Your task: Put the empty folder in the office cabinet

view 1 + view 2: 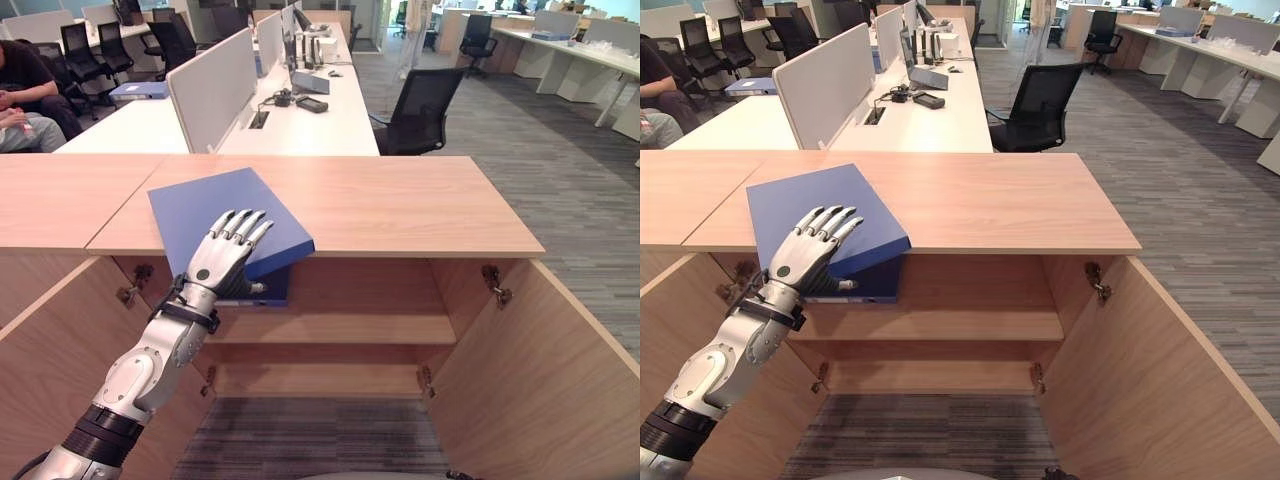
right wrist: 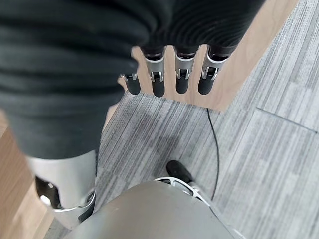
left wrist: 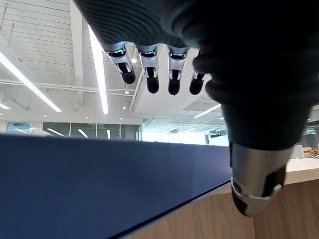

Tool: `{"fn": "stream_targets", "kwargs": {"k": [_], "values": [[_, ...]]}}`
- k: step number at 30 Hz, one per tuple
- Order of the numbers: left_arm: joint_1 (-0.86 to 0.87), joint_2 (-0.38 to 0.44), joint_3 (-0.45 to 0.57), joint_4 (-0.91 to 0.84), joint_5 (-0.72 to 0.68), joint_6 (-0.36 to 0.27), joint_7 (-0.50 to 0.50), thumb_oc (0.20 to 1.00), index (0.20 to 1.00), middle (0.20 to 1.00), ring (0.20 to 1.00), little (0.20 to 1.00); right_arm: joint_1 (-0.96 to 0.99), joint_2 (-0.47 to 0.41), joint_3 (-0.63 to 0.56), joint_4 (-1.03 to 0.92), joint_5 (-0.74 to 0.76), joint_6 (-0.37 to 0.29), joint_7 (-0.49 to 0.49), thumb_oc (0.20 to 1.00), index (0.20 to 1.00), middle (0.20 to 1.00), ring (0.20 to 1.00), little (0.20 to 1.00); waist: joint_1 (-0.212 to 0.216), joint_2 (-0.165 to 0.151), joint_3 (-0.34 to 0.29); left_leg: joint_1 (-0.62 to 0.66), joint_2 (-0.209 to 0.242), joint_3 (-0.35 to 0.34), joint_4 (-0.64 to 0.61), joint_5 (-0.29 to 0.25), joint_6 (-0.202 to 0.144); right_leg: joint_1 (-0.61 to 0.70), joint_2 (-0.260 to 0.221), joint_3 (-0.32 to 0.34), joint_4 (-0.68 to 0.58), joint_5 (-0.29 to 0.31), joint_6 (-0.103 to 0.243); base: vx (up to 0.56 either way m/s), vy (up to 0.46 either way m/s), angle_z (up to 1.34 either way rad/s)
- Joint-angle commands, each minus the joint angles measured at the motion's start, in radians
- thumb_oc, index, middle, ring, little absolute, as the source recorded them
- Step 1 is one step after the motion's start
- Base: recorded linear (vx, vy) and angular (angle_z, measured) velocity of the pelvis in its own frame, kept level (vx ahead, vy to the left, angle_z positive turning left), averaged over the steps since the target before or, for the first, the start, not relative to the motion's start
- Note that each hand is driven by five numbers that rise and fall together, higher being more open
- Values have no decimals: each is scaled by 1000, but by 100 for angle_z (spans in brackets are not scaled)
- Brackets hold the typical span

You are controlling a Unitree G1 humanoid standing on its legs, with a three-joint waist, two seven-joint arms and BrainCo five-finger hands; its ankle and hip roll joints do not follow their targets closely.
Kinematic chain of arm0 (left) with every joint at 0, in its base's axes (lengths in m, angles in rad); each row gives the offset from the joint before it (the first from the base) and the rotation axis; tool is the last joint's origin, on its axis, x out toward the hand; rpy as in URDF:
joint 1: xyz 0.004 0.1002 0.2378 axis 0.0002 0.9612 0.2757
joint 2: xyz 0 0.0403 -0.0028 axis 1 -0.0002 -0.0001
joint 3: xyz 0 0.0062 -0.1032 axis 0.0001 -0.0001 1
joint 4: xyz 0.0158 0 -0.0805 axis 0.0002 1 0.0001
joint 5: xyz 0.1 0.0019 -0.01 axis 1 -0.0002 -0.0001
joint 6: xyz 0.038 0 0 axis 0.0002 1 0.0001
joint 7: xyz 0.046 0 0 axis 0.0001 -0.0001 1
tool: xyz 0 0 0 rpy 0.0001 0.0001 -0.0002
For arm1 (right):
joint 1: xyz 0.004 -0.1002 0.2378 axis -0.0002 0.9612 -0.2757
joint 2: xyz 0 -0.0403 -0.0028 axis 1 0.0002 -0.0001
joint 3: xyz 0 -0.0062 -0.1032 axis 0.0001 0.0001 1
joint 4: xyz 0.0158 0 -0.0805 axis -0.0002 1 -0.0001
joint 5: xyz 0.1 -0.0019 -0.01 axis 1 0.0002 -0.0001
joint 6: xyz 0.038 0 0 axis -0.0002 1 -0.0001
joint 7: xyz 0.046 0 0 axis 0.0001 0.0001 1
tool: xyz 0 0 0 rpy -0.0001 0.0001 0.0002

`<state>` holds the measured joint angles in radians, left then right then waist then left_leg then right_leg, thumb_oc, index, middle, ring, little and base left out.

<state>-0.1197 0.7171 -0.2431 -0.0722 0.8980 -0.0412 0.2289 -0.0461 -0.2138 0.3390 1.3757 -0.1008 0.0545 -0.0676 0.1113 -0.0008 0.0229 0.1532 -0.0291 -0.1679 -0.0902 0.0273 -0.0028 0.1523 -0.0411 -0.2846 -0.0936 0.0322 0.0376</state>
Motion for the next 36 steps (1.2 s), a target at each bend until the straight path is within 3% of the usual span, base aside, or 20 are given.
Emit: {"fn": "stream_targets", "kwargs": {"k": [1, 18, 36], "values": [[-125, 23, 17, 21, 64, 37, 51, 1000, 1000, 1000, 1000, 1000, -46, 10, 55, 45, -42, 13, 4, 1000, 1000, 1000, 1000, 1000, -8, -41, 10, 38, 25, 5, 3, -126, -22, 34, -46, 23, 6, -59, 79, 0, 0, 0], [-120, 1, 14, 200, 205, 148, 71, 1000, 1000, 1000, 1000, 1000, -45, 18, 60, 49, -50, 15, 4, 1000, 1000, 1000, 1000, 1000, -18, -39, 10, 44, 26, 16, 3, -131, -21, 35, -46, 32, 6, -61, 77, 0, -1, -2], [-88, 6, 34, 309, 309, 229, 17, 1000, 1000, 1000, 1000, 1000, -39, 23, 61, 50, -61, 24, 17, 1000, 1000, 1000, 1000, 1000, -24, -34, 9, 52, 26, 22, 3, -134, -17, 39, -43, 40, 6, -64, 75, 0, 0, -1]]}}
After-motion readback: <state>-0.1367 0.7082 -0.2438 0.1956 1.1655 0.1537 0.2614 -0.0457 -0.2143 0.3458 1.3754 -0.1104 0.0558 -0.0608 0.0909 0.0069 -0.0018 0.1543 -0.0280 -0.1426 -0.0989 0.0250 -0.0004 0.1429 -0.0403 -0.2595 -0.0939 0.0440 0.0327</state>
